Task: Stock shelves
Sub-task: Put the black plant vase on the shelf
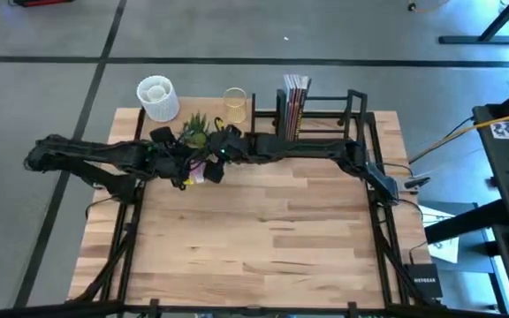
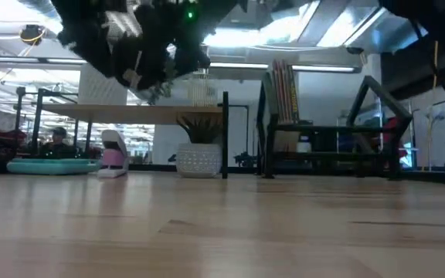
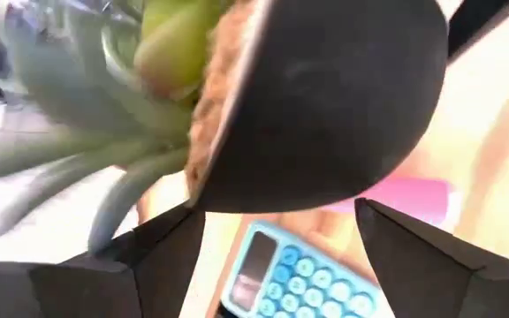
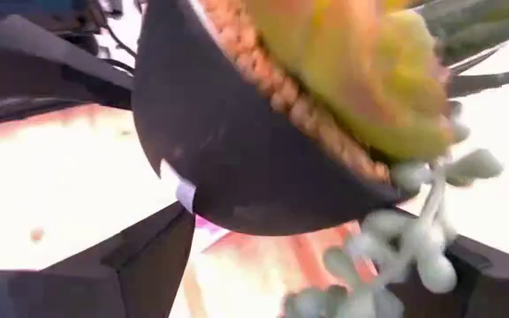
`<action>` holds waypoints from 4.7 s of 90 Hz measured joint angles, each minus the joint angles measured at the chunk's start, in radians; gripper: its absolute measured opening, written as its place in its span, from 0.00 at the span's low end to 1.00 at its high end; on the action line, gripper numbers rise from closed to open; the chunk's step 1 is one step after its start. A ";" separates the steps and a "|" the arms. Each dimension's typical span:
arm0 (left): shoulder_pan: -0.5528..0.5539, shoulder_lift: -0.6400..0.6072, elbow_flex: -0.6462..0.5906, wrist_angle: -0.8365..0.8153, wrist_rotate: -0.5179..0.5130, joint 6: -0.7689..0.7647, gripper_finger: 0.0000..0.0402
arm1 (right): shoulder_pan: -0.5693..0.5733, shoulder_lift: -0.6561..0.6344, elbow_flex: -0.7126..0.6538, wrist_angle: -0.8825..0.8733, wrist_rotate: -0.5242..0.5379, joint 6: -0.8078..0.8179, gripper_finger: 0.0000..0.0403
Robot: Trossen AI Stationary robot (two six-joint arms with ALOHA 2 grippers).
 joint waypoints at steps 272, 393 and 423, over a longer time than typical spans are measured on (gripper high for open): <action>0.200 0.002 -0.204 0.454 -0.250 0.559 0.70 | -0.043 0.098 -0.024 0.293 0.277 -0.500 0.75; 0.216 0.001 -0.205 0.467 -0.216 0.508 0.59 | 0.002 0.094 -0.023 0.157 0.434 -0.636 0.75; 0.099 -0.046 -0.078 0.421 -0.249 0.564 0.59 | 0.028 0.088 0.093 -0.070 0.407 -0.657 0.75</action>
